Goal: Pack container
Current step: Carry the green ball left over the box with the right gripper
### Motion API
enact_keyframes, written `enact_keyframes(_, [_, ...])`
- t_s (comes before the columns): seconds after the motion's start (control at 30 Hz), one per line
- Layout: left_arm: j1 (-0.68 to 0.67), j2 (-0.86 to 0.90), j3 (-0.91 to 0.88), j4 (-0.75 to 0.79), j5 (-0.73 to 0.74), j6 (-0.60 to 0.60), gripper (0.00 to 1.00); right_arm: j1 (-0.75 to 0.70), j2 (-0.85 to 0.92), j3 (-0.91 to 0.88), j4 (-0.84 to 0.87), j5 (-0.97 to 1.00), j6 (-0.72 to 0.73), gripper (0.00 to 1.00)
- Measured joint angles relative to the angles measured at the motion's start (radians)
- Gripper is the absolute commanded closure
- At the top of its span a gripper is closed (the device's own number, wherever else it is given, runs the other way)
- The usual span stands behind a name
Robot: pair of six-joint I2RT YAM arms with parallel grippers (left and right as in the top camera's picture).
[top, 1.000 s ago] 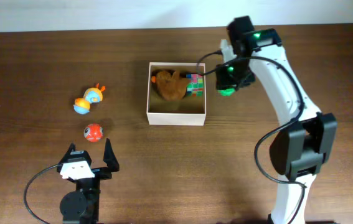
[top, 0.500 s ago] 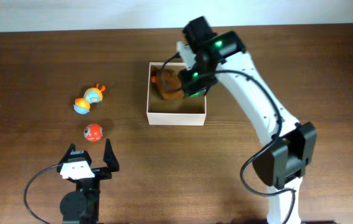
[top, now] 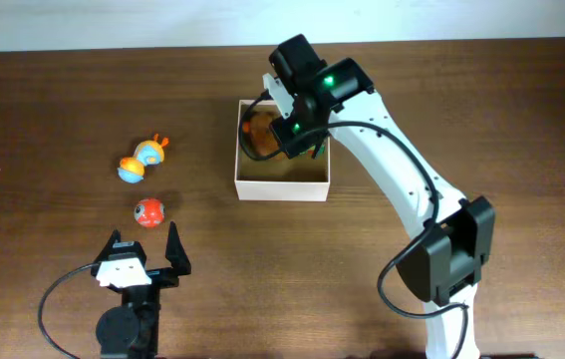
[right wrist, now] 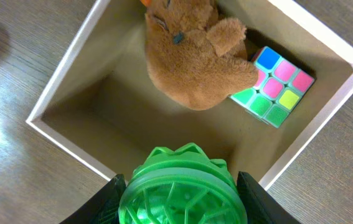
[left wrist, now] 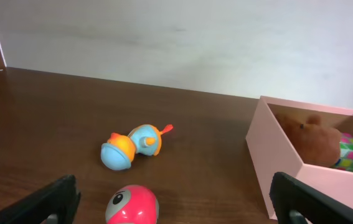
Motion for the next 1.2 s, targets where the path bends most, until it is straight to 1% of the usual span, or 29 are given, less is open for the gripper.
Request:
enact_keyframes(0.63, [0.000,0.000,0.000,0.000,0.000,0.000,0.01,-0.017,0.138,-0.006,0.000,0.088,-0.008,0.55])
enact_keyframes(0.97, [0.000,0.000,0.000,0.000,0.000,0.000,0.01,-0.060,0.148,-0.084,0.046,0.106,-0.011,0.55])
enact_keyframes(1.2, [0.000,0.000,0.000,0.000,0.000,0.000,0.01,-0.061,0.151,-0.114,0.063,0.106,-0.015,0.55])
